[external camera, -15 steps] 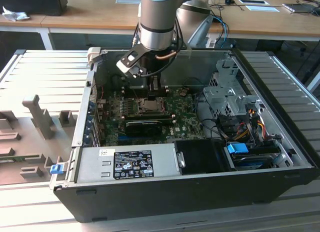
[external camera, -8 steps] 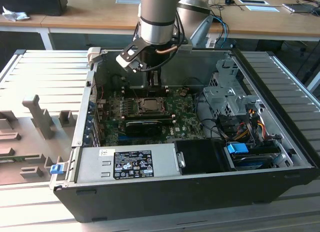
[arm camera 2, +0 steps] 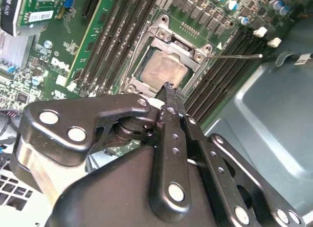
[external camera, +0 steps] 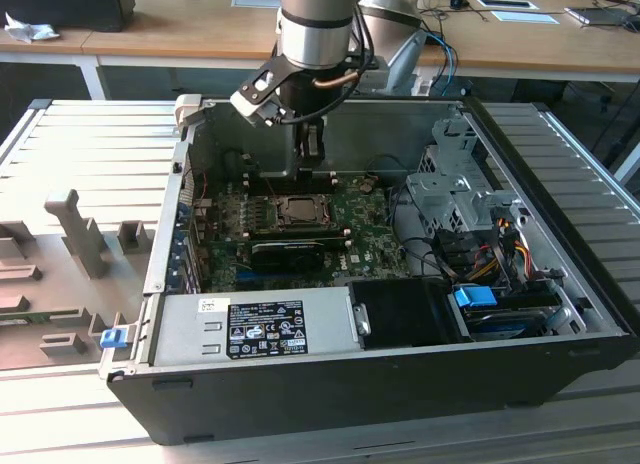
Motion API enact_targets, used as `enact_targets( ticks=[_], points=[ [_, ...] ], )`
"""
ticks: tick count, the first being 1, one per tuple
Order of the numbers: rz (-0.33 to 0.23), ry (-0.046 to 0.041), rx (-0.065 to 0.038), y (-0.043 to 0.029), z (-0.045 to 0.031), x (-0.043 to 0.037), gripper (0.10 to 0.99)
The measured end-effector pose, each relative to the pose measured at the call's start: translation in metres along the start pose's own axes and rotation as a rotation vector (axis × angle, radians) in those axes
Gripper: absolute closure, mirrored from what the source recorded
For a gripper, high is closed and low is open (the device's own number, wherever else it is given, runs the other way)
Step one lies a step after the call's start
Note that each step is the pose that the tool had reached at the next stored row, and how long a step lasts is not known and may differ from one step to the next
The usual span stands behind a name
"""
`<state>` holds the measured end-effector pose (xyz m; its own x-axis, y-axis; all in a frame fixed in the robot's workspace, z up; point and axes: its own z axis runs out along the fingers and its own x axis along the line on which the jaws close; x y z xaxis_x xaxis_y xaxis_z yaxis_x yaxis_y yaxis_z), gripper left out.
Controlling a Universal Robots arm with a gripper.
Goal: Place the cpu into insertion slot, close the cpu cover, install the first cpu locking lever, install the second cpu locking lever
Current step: 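Install the first cpu locking lever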
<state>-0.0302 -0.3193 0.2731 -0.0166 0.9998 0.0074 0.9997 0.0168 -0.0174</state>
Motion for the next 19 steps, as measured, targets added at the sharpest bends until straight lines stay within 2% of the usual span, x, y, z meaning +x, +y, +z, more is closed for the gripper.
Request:
enact_targets(
  ticks=[5, 15, 19],
  points=[
    [-0.01, 0.0001, 0.0, -0.0002, -0.0058, 0.0001, 0.98],
    [-0.204, -0.0035, 0.001, -0.0005, -0.0056, 0.0001, 0.98],
    [-0.248, -0.0042, 0.002, -0.0019, -0.005, 0.0001, 0.98]
  ],
)
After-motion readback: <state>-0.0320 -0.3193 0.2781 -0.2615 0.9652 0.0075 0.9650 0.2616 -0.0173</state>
